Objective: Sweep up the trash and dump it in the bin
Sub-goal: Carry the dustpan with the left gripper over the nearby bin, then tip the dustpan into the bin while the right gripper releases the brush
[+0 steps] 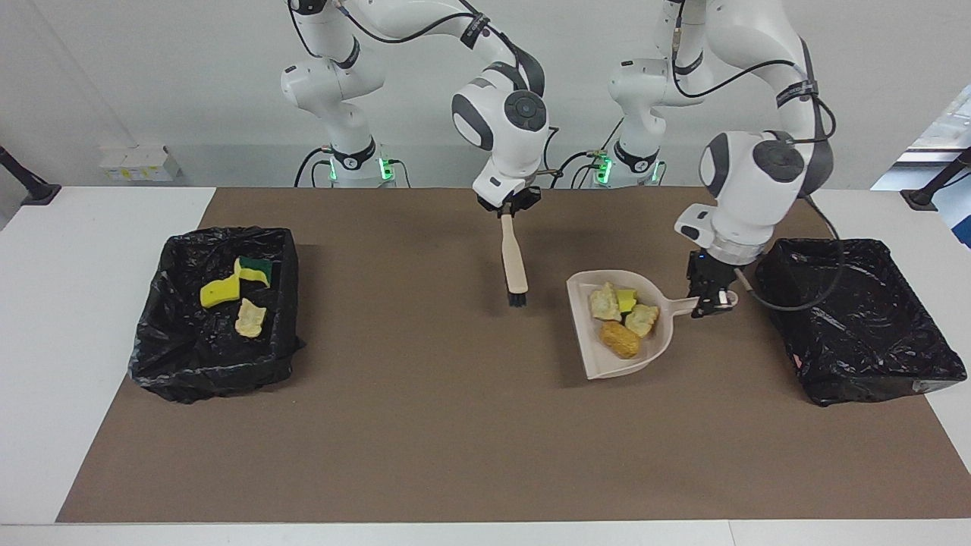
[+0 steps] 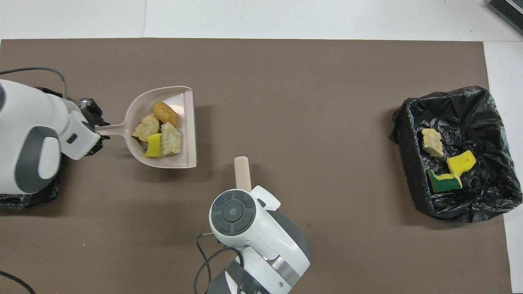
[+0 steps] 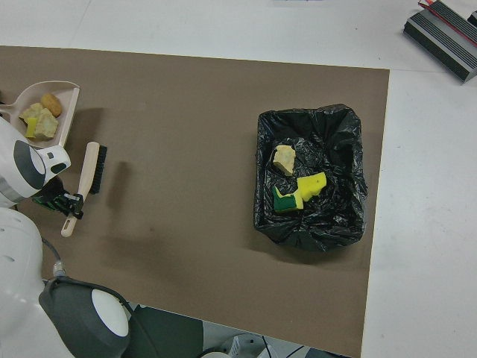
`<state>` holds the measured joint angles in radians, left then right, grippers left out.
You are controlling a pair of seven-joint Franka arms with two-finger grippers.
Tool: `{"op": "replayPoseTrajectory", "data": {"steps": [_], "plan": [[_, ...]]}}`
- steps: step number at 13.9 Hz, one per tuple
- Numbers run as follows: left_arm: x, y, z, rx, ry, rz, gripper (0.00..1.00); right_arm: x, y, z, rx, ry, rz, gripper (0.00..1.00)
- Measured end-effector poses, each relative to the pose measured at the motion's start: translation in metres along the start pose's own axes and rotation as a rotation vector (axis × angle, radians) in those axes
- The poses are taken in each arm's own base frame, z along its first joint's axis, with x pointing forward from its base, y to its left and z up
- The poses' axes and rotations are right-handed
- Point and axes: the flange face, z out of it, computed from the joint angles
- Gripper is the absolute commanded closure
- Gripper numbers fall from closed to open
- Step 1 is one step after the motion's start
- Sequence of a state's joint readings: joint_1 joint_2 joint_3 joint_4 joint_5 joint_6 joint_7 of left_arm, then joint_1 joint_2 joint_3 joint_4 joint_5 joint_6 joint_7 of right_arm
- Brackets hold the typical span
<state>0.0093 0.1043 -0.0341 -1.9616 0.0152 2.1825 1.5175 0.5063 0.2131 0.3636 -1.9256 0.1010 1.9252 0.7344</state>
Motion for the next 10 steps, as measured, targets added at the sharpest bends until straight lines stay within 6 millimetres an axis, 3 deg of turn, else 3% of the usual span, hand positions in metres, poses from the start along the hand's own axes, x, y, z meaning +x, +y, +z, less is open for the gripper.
{"op": "replayPoseTrajectory", "data": {"steps": [3,6,7,8,10], "plan": [[-0.104,-0.003,-0.019,0.019,-0.02,-0.081,1.0,-0.018,-0.028,0.029,-0.007,-0.005,-0.004,1.0],[-0.212,0.012,-0.037,0.051,-0.045,-0.103,1.0,-0.021,-0.033,0.051,-0.002,-0.002,0.027,1.0],[-0.241,0.016,-0.046,0.066,-0.055,-0.112,1.0,-0.02,-0.033,0.053,0.002,0.0,0.039,0.45],[-0.266,0.02,-0.054,0.08,-0.067,-0.12,1.0,-0.019,-0.033,0.053,0.004,0.001,0.051,0.0],[-0.303,0.027,-0.067,0.101,-0.091,-0.127,1.0,-0.017,-0.032,0.049,0.01,0.004,0.072,0.0]]}}
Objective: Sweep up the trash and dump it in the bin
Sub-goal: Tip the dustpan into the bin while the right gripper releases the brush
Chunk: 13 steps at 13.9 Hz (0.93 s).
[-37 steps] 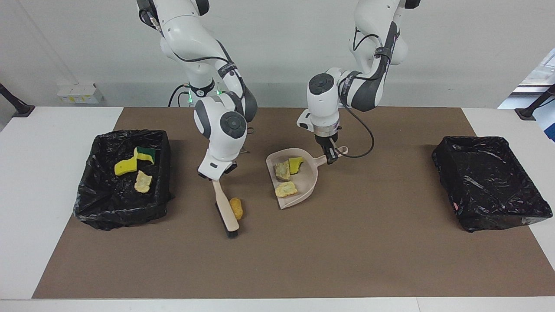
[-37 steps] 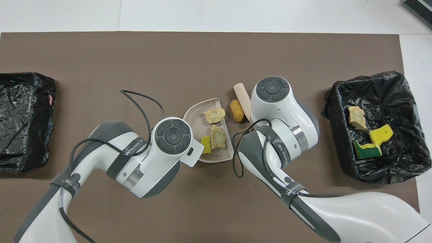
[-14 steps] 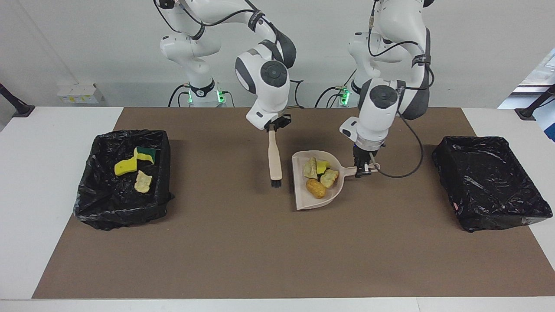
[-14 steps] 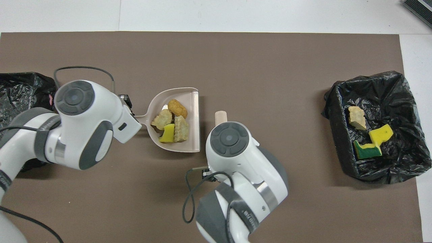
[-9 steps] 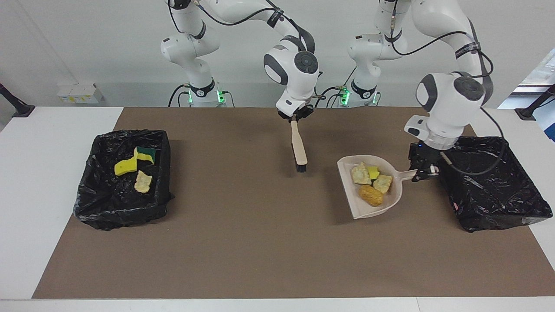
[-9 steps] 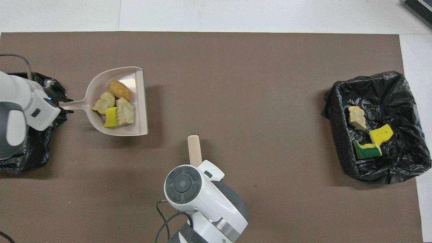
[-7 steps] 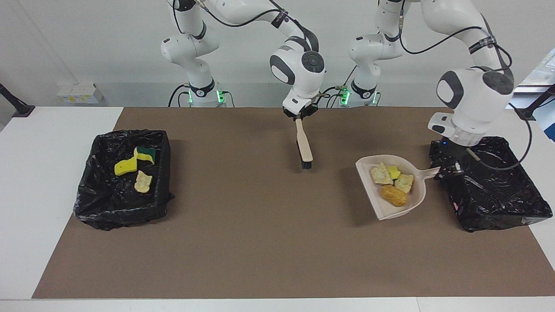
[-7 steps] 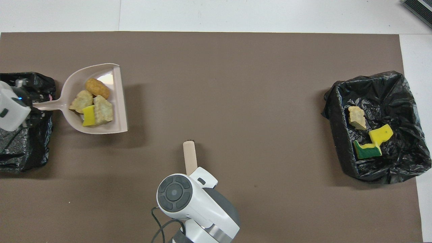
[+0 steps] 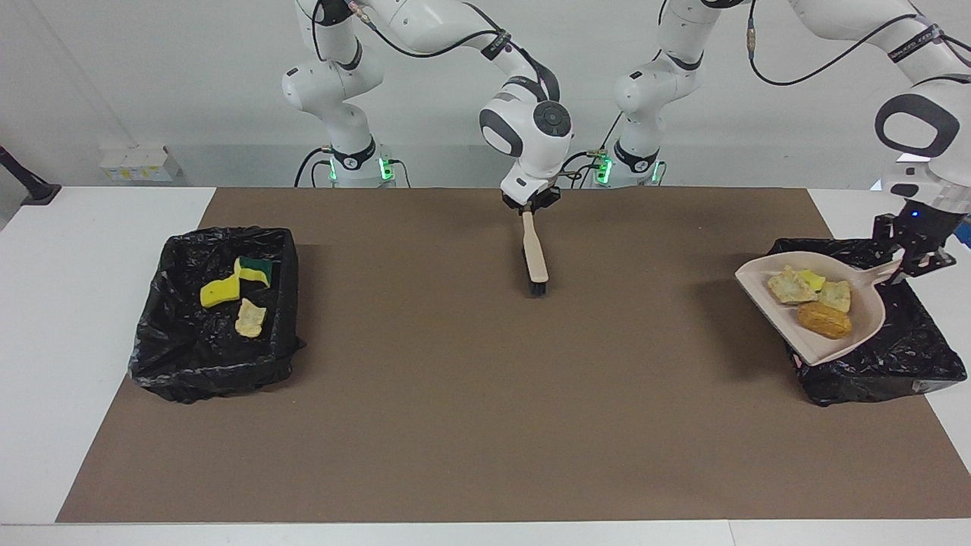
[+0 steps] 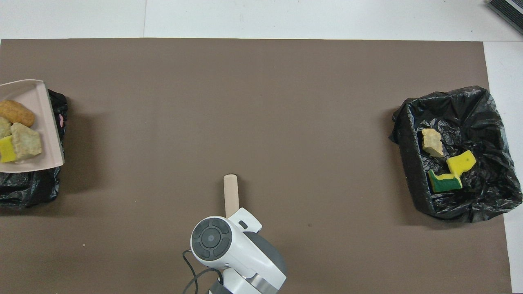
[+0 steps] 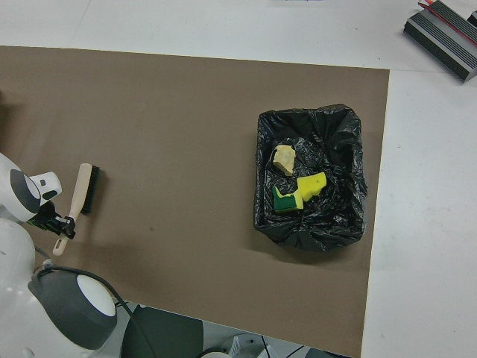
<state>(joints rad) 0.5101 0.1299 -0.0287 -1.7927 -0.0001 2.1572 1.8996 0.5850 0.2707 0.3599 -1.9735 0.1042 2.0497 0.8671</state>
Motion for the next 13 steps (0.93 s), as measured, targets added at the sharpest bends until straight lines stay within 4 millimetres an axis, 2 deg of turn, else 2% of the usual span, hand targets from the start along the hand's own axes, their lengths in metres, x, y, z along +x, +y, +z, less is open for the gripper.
{"op": "replayPoseTrajectory", "data": {"steps": [2,4,6,8,10,13], "plan": [[-0.023,-0.001,-0.005,-0.001,-0.065,0.019,1.0,0.005,-0.001,-0.014,0.003,0.0,0.009,0.0],[-0.032,-0.007,-0.006,-0.022,-0.157,0.074,1.0,0.013,0.002,-0.045,-0.007,-0.012,0.02,0.0],[-0.033,-0.015,-0.006,-0.048,-0.277,0.134,1.0,0.032,0.016,-0.079,-0.007,-0.003,0.044,0.0],[-0.029,-0.025,-0.008,-0.061,-0.39,0.175,1.0,0.062,0.047,-0.102,0.008,0.01,0.052,0.0],[-0.018,-0.034,-0.01,-0.065,-0.494,0.216,1.0,0.093,0.087,-0.123,0.024,0.011,0.027,0.0],[0.003,-0.046,-0.017,-0.054,-0.626,0.277,1.0,0.127,0.146,-0.157,0.045,0.029,0.002,0.0]]}}
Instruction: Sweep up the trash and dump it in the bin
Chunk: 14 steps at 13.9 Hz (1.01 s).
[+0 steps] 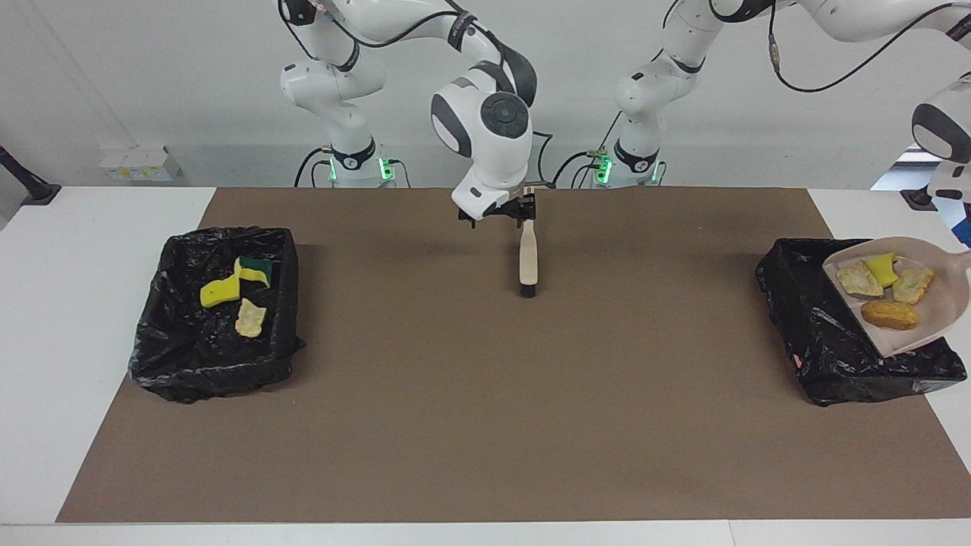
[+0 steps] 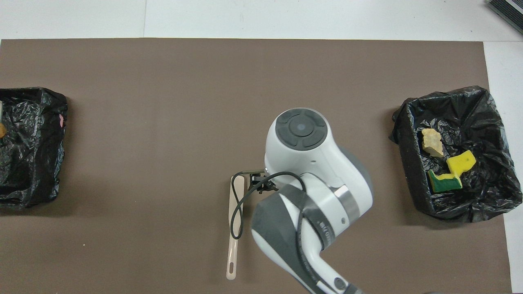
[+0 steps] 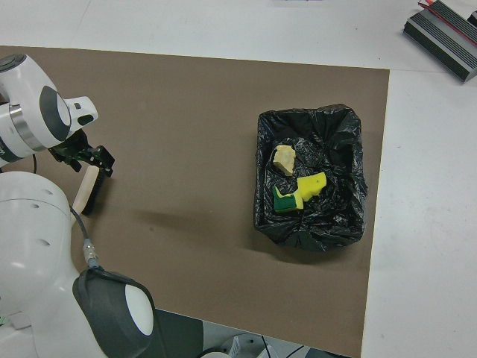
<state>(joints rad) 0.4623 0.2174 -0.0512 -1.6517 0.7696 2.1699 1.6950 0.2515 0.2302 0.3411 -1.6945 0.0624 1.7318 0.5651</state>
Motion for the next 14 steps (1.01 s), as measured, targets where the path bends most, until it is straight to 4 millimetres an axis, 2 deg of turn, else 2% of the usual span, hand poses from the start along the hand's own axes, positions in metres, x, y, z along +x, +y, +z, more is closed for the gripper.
{"op": "replayPoseTrajectory", "data": {"steps": [3,9,12,14], "plan": [[-0.012,-0.006,-0.015,0.018,-0.081,0.023,1.0,0.021,0.064,-0.036,-0.051,0.009,-0.102,0.0],[-0.03,-0.008,-0.033,0.02,-0.212,0.073,1.0,0.048,0.169,-0.077,-0.149,0.053,-0.26,0.0],[-0.016,-0.014,-0.048,-0.007,-0.272,0.043,1.0,0.053,0.211,-0.094,-0.163,0.077,-0.259,0.0],[0.012,-0.024,-0.064,-0.02,-0.295,0.004,1.0,0.053,0.224,-0.109,-0.171,0.105,-0.238,0.0]]}}
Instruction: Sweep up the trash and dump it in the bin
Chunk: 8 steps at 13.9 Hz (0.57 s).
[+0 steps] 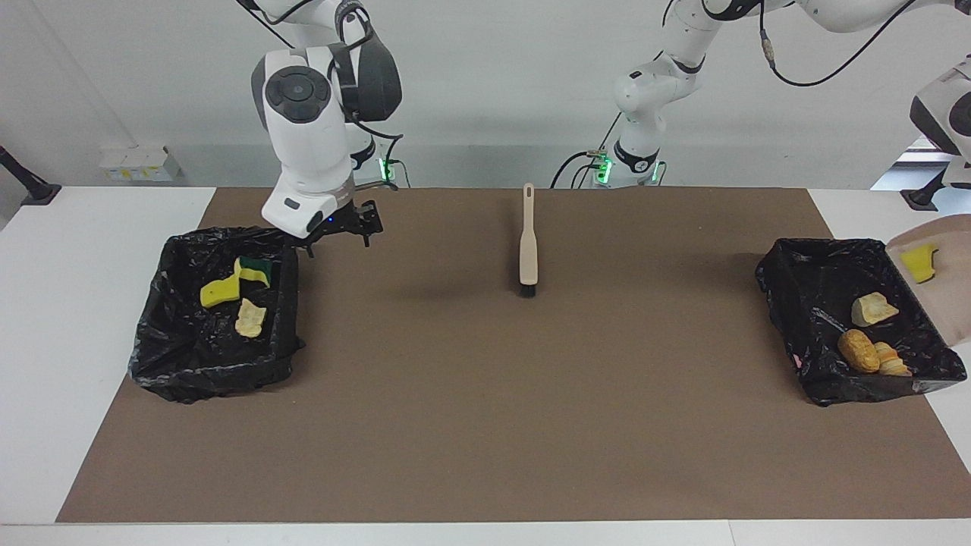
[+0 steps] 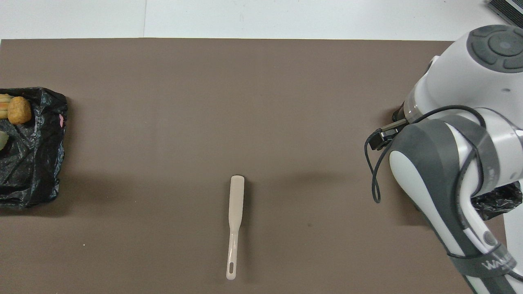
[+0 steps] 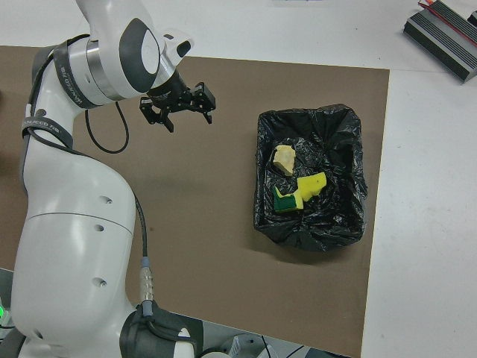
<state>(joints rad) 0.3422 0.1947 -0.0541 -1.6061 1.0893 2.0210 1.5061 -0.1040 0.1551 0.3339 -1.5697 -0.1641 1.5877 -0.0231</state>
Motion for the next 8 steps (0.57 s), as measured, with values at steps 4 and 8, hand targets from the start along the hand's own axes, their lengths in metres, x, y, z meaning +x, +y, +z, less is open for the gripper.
{"op": "replayPoseTrajectory", "data": {"steps": [4,8], "plan": [[0.037,-0.003,-0.017,-0.012,-0.062,-0.047,1.0,-0.003,0.024,-0.013,-0.002,0.031,0.043,0.0],[0.028,0.0,-0.03,0.003,-0.114,-0.059,1.0,-0.008,0.046,-0.016,-0.003,0.037,0.081,0.0]]}}
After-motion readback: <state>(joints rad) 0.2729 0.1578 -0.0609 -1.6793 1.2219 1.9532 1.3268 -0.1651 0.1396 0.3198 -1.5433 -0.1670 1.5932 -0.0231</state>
